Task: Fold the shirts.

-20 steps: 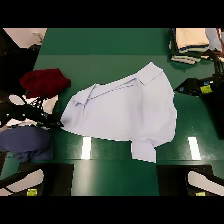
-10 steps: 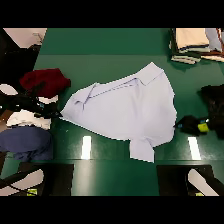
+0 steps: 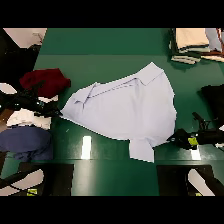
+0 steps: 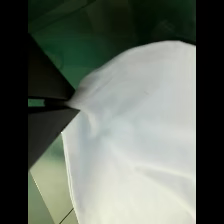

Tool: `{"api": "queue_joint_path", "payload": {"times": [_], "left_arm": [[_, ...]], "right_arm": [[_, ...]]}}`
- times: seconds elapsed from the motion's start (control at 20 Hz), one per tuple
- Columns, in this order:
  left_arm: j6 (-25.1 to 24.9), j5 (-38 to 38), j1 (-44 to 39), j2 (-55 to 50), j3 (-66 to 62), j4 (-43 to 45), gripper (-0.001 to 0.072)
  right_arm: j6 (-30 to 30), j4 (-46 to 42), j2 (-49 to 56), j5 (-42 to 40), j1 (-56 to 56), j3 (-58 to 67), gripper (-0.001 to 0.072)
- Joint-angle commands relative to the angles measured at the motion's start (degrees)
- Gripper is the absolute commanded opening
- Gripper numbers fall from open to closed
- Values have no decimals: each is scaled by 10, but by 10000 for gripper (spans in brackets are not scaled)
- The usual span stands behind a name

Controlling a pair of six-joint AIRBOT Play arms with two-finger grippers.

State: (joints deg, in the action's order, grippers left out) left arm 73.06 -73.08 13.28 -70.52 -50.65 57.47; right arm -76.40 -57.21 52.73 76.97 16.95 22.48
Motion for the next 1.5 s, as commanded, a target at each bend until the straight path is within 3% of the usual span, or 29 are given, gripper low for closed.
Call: {"api": "queue_joint_path", "payload": {"times": [0.0, 0.1, 0.15, 0.2, 0.25, 0.4, 0.55, 0.85, 1.05, 1.25, 1.45], "left_arm": [[-1, 3, 0, 0, -1, -1, 30], [-4, 3, 0, 0, -1, -1, 30], [-6, 2, 0, 0, -1, 0, 30], [-7, 2, 0, 0, -1, 0, 30], [-10, 2, 0, 0, -1, 0, 30], [-11, 6, 0, 11, -9, 7, 29], [-10, 4, 0, 67, -82, 9, 29], [21, -4, 0, 190, -366, 5, 30], [52, -12, 0, 211, -571, -4, 31], [67, -1, 0, 214, -722, -51, 30], [67, 4, 0, 237, -748, -132, 30]], "right_arm": [[0, 38, -2, -36, -1, -9, 286], [0, 47, -1, -54, -23, -8, 284], [0, 47, -1, -62, -42, -9, 237], [0, 47, -1, -68, -65, -8, 107], [0, 47, -2, -74, -92, -8, 20], [-1, 45, -2, -73, -140, 25, 18], [-16, 46, -24, -59, -136, 135, 18], [-26, 47, -71, -68, -43, 517, 18], [-26, 47, -57, -68, 14, 757, 19], [-26, 46, -29, -30, 51, 932, 18], [-26, 46, -30, -9, 68, 998, 18]]}}
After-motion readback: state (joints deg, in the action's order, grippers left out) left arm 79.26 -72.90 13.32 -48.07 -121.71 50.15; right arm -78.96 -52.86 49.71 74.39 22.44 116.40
